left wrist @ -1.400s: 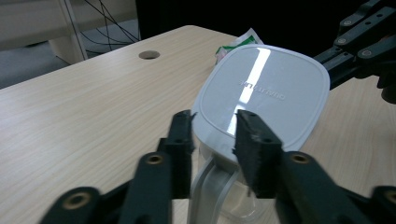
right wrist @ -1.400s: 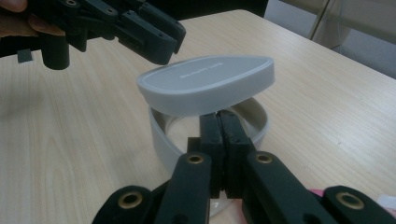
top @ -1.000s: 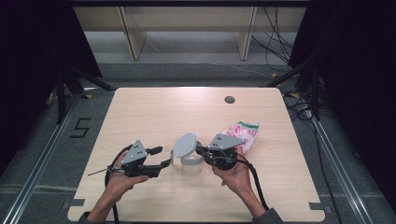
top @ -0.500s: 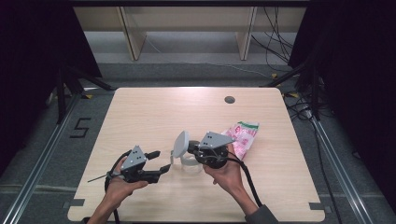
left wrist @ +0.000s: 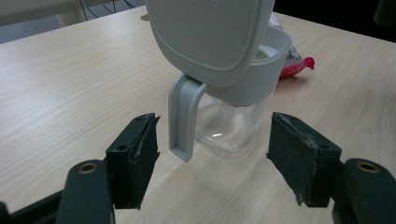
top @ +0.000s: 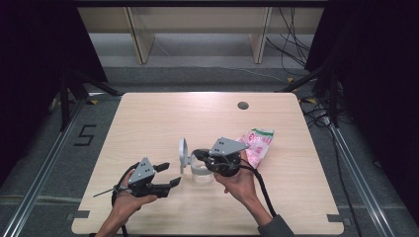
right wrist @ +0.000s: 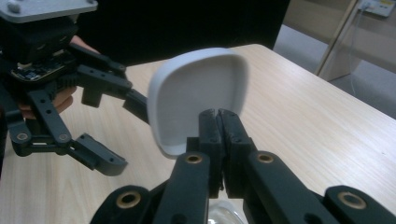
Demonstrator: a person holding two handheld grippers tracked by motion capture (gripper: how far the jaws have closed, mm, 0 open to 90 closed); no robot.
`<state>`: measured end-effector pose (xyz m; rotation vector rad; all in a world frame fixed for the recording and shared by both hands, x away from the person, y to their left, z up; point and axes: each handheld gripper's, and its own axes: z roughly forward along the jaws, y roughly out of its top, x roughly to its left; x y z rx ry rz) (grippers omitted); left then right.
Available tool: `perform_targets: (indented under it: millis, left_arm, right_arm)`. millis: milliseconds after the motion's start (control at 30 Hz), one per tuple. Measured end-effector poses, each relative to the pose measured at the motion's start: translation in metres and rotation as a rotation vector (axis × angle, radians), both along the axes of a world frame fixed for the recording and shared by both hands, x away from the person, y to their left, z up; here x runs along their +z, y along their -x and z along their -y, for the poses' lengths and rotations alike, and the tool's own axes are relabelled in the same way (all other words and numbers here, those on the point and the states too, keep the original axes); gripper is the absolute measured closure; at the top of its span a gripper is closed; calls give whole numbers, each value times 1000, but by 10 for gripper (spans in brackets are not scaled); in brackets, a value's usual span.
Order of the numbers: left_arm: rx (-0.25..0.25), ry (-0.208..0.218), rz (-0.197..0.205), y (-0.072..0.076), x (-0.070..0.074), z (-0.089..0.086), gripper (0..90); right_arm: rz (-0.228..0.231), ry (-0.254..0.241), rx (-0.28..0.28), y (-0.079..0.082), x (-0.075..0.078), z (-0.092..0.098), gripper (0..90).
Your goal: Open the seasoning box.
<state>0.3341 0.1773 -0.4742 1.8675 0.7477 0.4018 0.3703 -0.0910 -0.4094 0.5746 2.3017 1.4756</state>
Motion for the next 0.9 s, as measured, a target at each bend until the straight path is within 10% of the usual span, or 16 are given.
perform_targets:
  millis: [900]
  left_arm:
    - [-29, 12, -21, 5, 0, 6, 297]
  right_arm:
    - [-123, -13, -413, 2, -37, 144, 440]
